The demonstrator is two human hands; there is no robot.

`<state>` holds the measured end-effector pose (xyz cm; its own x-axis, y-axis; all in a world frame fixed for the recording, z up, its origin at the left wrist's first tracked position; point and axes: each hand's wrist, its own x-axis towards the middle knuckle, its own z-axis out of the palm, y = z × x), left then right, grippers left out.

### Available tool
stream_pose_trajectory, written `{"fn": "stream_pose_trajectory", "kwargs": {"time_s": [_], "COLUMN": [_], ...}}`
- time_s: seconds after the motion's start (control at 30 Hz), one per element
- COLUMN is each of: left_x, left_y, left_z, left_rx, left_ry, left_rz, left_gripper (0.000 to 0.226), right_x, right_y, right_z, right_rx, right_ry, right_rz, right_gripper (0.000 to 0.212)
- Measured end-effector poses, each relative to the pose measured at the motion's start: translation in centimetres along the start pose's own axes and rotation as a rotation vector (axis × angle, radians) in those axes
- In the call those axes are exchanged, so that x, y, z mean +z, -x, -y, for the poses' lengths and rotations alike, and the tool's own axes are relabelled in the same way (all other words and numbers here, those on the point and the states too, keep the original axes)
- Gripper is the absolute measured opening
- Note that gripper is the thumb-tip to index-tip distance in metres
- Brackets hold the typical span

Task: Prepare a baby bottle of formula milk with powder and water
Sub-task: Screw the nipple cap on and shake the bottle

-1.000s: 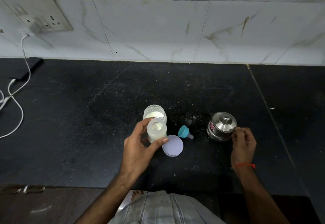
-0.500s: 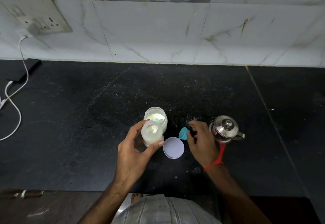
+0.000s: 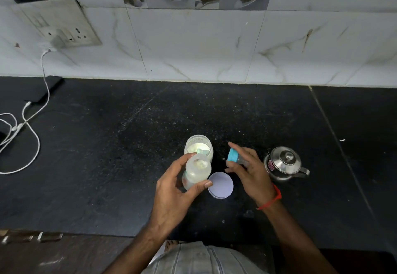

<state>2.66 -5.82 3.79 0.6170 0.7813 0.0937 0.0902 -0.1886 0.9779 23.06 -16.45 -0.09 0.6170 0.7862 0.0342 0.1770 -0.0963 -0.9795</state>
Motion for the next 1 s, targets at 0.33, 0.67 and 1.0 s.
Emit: {"fn": "stream_pose_trajectory", "kwargs": {"time_s": [0.33, 0.67, 1.0], "left_x": [1.7, 2.4, 2.8], "left_y": [-0.6, -0.7, -0.4], "left_z": [-0.3, -1.6, -3.0], "left_rx": [0.092, 0.069, 0.047], "left_ry": [-0.095, 0.017, 0.066], "left_rz": [0.116, 0.139, 0.211], "left_gripper": [0.067, 0.069, 0.06], "right_x": [-1.2, -0.9, 0.2], "right_y": [2.6, 3.1, 3.6], "right_z": [9.0, 8.3, 8.7], "right_rx": [-0.237, -0.154, -0.107], "right_ry": [0.031, -0.144, -0.214], "right_rz": [0.253, 0.18, 0.055], "right_gripper": [0.043, 0.048, 0.058]}}
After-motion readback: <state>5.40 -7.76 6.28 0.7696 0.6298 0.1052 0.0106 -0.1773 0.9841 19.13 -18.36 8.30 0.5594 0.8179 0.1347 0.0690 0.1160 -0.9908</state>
